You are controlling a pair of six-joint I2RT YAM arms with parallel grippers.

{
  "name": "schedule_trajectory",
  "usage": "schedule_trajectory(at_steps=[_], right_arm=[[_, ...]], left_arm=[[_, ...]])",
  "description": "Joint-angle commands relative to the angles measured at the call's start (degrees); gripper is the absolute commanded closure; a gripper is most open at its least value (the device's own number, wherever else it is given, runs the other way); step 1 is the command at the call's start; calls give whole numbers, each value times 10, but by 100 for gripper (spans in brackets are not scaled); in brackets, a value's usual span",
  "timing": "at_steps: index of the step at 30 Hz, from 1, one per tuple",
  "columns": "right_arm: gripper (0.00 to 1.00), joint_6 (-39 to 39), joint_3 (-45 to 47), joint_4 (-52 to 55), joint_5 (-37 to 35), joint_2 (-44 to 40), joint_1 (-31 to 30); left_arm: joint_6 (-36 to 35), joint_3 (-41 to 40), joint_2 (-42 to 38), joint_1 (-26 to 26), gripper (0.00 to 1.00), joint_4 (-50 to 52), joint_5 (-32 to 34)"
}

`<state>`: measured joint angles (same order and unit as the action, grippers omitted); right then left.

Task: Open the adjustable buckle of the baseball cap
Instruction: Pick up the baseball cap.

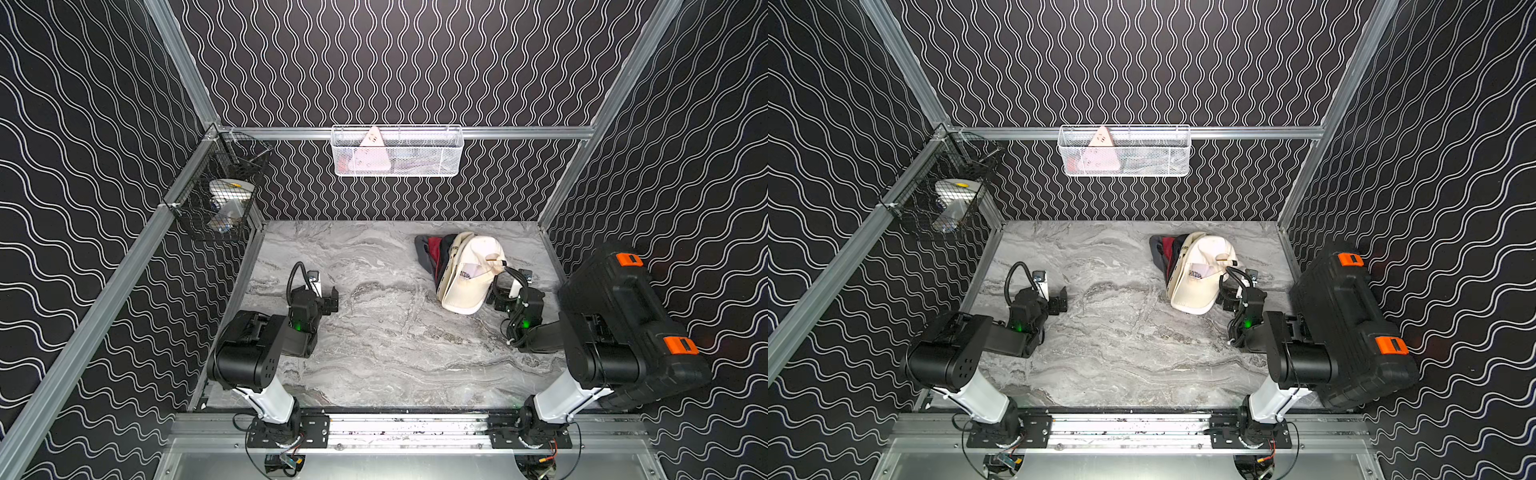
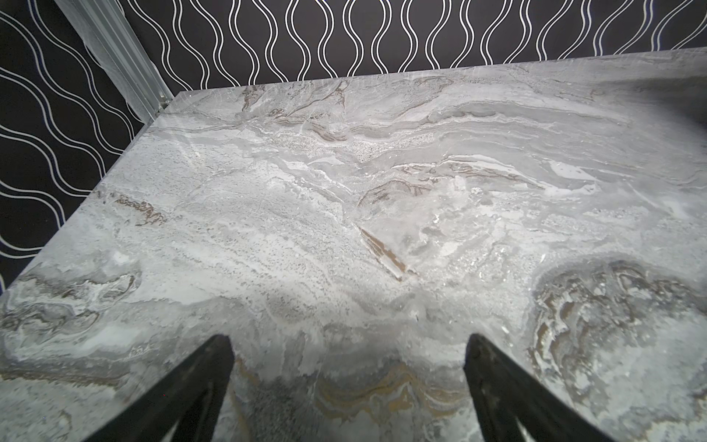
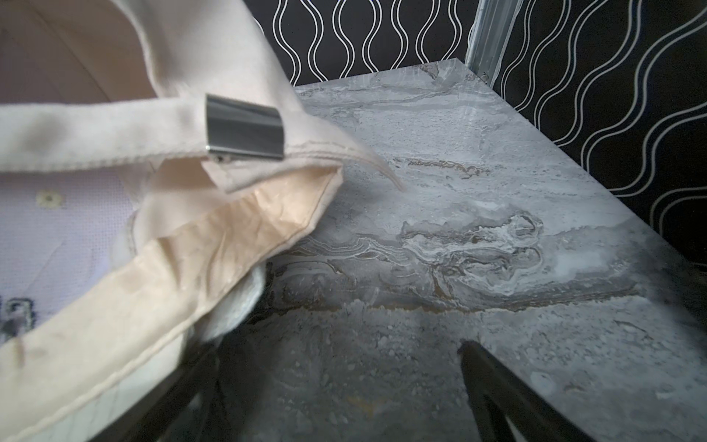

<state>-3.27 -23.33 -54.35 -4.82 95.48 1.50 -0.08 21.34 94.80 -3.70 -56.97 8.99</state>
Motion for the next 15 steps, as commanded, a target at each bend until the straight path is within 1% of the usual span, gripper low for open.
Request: schedule_trajectory(at_steps=[1,4,5,7,8,10,11,13,15], right_arm=[[0,-3,0,-8,6,-3,0],[0,-9,-3,-2,4,-2,0],[0,-11,-2,-4,-12,-5,0],[0,-8,4,-2,-8,-22,0],[0,-3,2,19,-5,-46,-1],[0,2,-18,108,-1,-95,-5],[0,3,-31,144,2,-117,-7],[0,4,-56,208,12,-163,-13],[0,10,-70,259,18,-209,-25]], left_arm=[[-3,3,-1,1,1,-9,0],[-4,0,-3,1,1,-15,2],[-4,-1,-3,-1,1,-17,5],[-5,3,-16,-14,1,-2,43],[-6,9,-33,-20,1,21,63],[-3,45,-70,-29,1,117,104],[-1,63,-86,-32,1,161,112],[-8,83,-118,-48,1,196,151],[-15,118,-156,-63,1,265,155]])
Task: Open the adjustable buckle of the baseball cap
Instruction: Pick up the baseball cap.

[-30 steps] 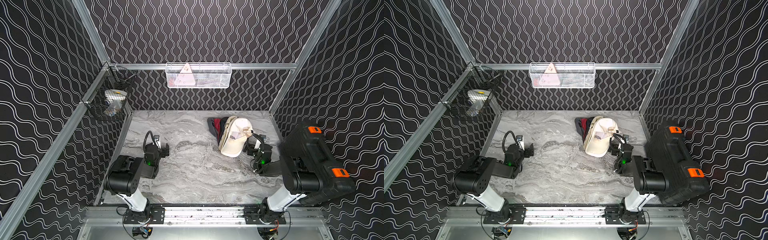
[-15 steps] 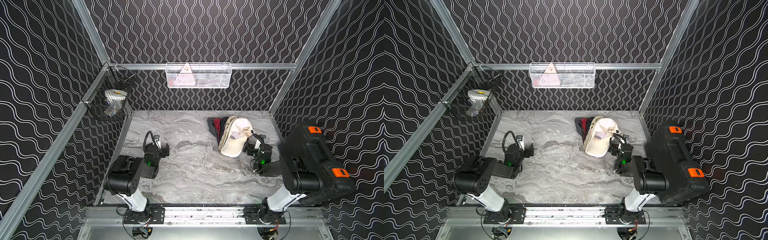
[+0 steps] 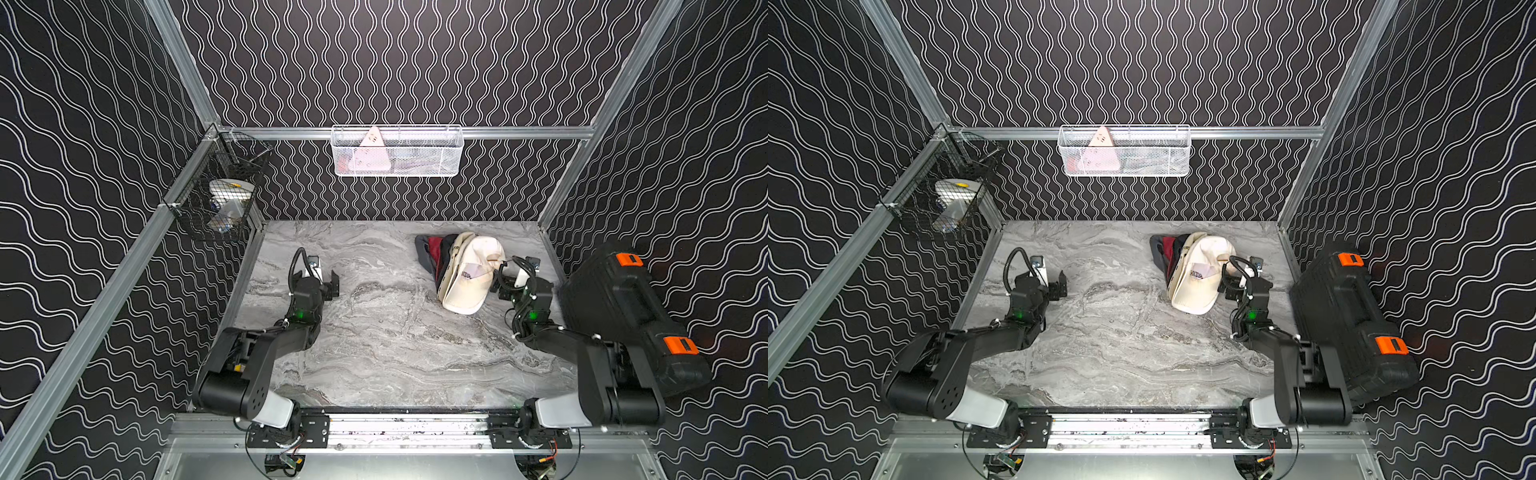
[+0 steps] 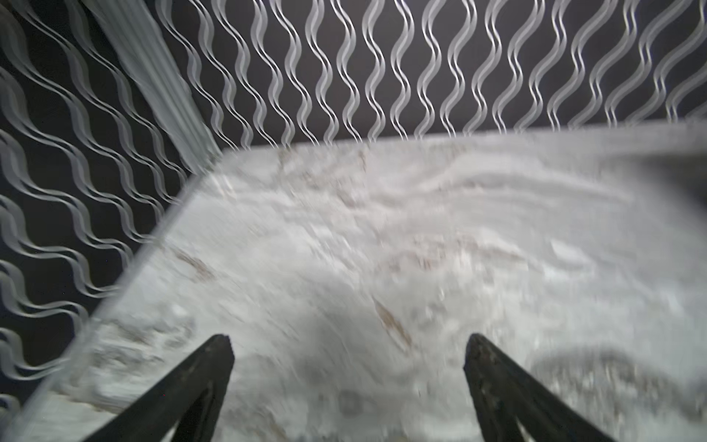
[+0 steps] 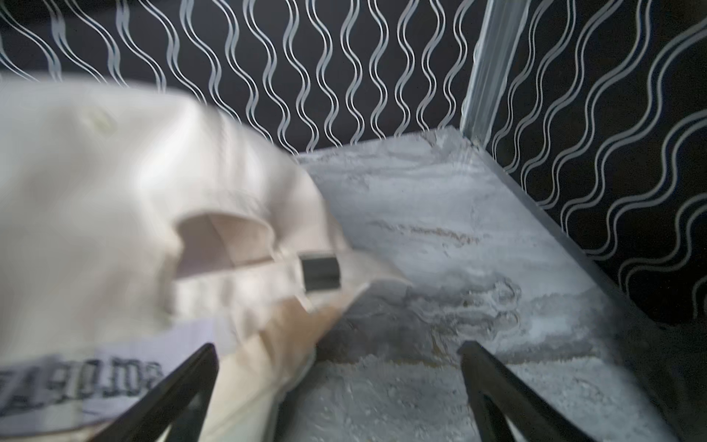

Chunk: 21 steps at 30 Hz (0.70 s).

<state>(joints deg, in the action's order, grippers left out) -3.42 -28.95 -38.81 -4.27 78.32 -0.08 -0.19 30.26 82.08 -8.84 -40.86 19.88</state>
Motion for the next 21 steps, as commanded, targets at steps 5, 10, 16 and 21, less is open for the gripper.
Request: schedule_trajectory(at_steps=[5,10,16,21], right_arm=[[0,46,-49,236,-42,-150,-80],[0,-97,-167,447,-69,-182,-113],[0,-241,-296,670,-43,-146,-110],[0,-270,-364,747,-51,-122,-109]], left_arm=[[-33,109,-115,-66,1,241,61],[10,237,-155,-131,1,449,62],[8,273,-217,-244,1,518,90],[19,296,-241,-293,1,568,80]])
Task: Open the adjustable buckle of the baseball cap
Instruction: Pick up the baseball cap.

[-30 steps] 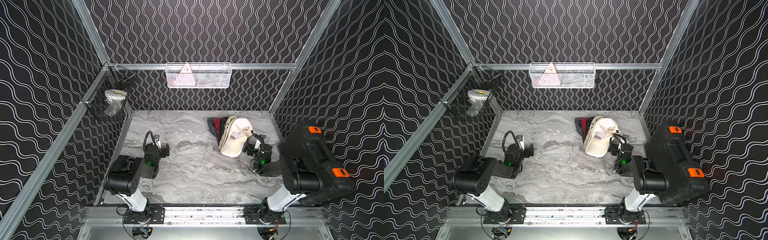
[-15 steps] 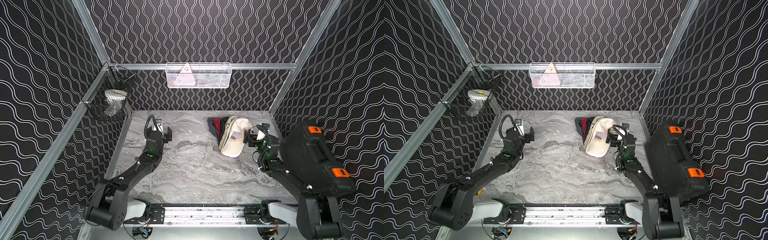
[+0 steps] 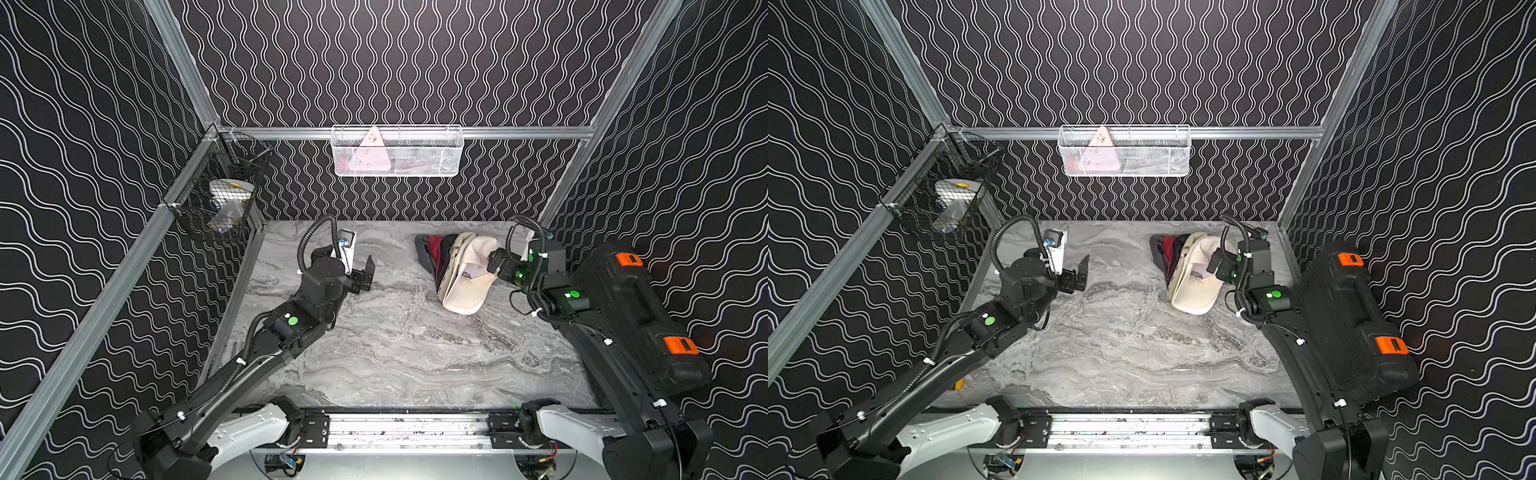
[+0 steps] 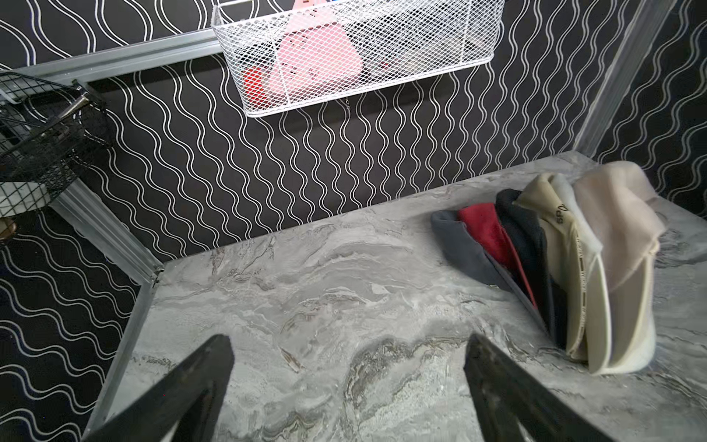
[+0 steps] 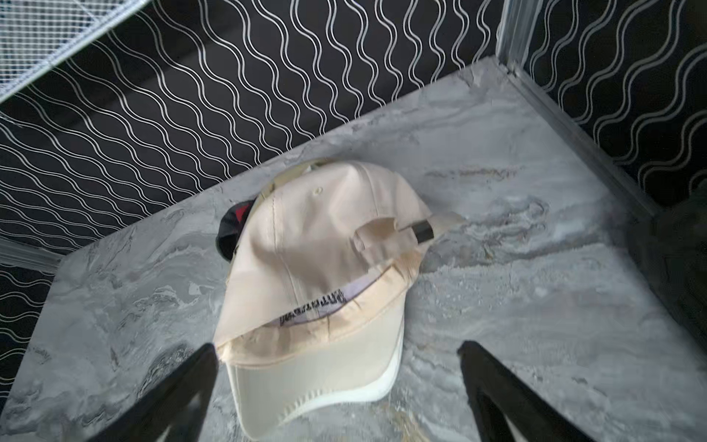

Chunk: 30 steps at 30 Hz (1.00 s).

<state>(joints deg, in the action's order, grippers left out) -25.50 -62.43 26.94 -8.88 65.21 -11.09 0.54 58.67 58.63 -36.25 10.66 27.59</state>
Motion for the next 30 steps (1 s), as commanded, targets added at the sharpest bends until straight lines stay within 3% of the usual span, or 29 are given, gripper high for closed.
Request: schedule_trajectory(at_steps=[1,11,17,23,30], right_arm=[[0,-57,-46,103,-4,15,4],[0,-143,-69,163,61,69,135],[0,-177,-15,109,187,94,227],[1,-172,24,91,199,83,242],[2,-163,54,85,213,59,254]], left_arm=[[12,18,-7,-29,1,62,5],[-22,59,37,-134,1,83,27],[-40,99,110,-142,1,59,-25],[-20,170,224,-142,3,36,-107],[12,322,381,-142,6,48,-178]])
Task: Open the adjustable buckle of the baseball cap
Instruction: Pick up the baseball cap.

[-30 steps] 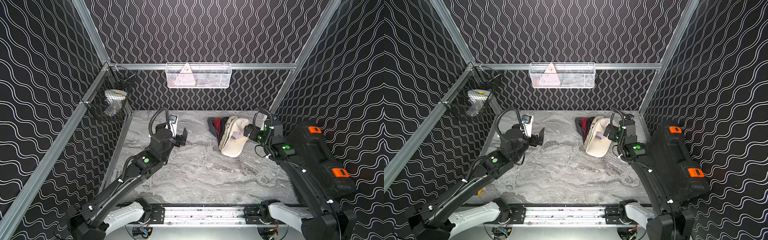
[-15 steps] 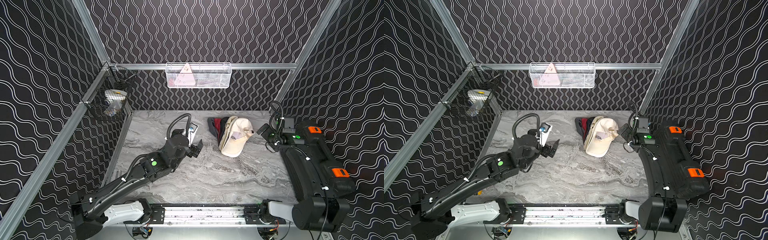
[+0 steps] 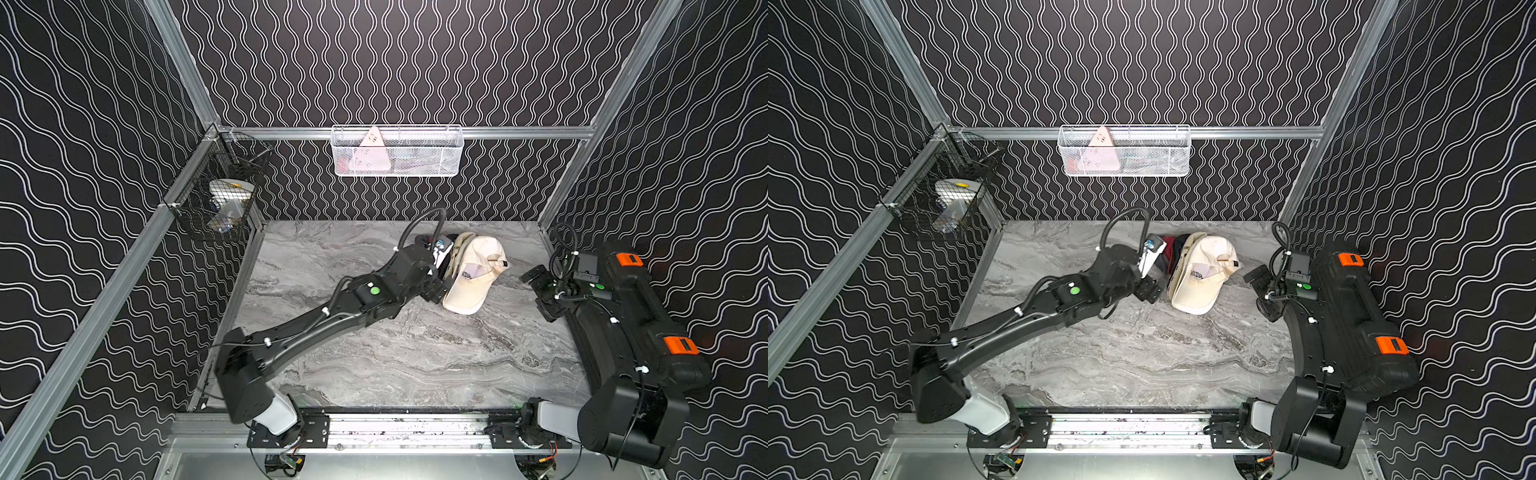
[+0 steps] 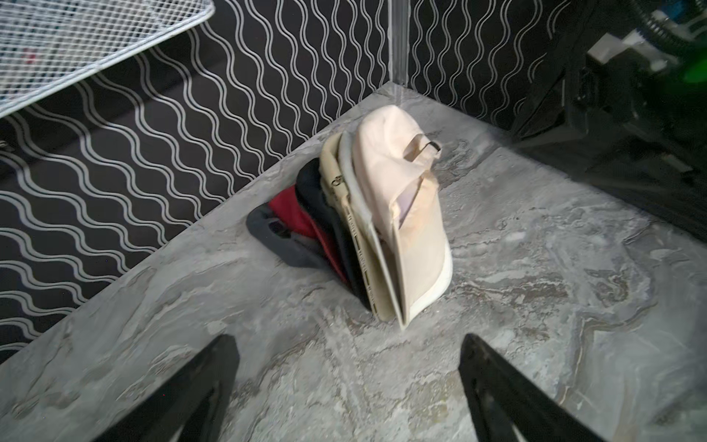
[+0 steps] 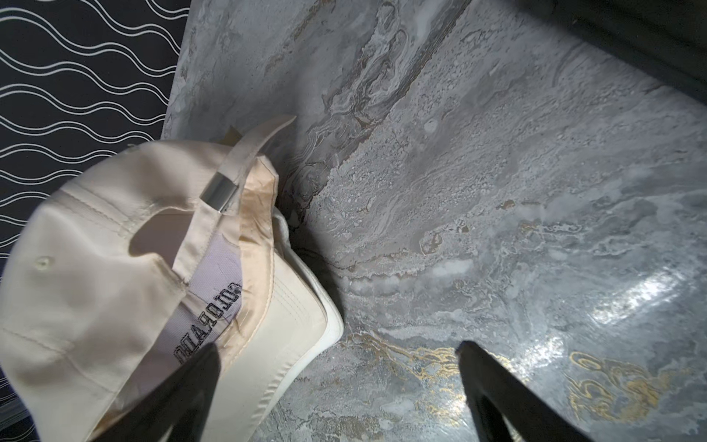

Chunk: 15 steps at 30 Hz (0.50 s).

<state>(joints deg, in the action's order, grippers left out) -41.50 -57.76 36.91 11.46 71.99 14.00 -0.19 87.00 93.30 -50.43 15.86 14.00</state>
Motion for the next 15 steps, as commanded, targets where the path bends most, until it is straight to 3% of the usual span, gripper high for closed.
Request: schedule_trajectory(at_steps=[1,7,15], right_arm=[[2,-4,11,-15,12,-12,5],[4,-8,34,-25,25,-32,16],[6,-16,57,-38,54,-49,18]], left_arm=[[22,65,60,-1,6,6,-45],[49,175,166,0,11,48,-65],[88,250,239,12,21,83,-93]])
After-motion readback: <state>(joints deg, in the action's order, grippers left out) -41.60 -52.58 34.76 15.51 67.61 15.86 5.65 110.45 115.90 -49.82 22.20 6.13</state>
